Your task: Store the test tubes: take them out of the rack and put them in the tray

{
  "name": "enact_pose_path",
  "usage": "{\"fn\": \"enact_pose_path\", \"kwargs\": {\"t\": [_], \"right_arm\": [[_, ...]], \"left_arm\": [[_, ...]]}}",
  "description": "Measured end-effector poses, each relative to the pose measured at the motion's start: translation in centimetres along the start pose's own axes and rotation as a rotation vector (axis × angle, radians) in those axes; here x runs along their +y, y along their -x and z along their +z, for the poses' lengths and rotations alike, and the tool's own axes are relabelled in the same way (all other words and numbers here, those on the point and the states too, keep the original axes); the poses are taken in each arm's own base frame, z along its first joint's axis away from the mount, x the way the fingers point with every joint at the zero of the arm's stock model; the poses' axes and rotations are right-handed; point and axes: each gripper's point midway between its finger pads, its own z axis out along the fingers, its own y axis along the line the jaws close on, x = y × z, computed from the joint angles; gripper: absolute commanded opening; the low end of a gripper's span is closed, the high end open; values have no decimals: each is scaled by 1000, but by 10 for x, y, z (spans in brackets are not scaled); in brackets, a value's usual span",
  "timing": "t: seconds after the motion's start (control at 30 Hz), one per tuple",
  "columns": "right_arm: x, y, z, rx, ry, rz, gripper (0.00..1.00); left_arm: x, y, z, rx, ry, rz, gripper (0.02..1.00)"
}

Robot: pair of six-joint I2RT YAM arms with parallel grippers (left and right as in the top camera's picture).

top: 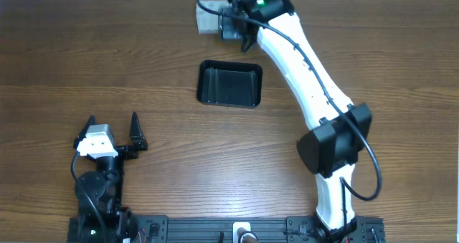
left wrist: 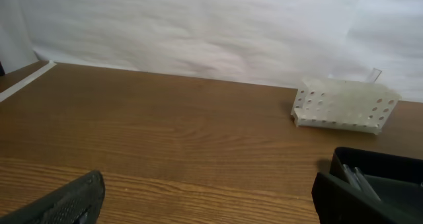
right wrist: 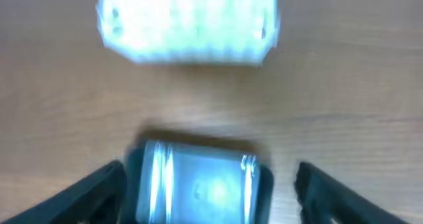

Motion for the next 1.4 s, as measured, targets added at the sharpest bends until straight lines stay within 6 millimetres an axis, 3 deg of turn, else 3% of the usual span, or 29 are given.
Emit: {"fn": "enact_pose_path", "kwargs": {"t": [0.13, 0.37, 0.53, 0.83, 1.4], "right_arm": [[-2, 40, -5, -163, -12, -27, 908], [-23, 80, -2, -308, -76, -20, 901], [-30, 87, 31, -324, -107, -34, 901], [-24, 82, 97, -324, -121, -66, 901], [-17, 82, 147, -366, -115, -94, 853]], "left_arm": [[0, 0, 0, 0, 0, 0, 998], [0, 0, 0, 0, 0, 0, 998], [0, 0, 0, 0, 0, 0, 998], [0, 0, 0, 0, 0, 0, 998], [0, 0, 0, 0, 0, 0, 998]]}}
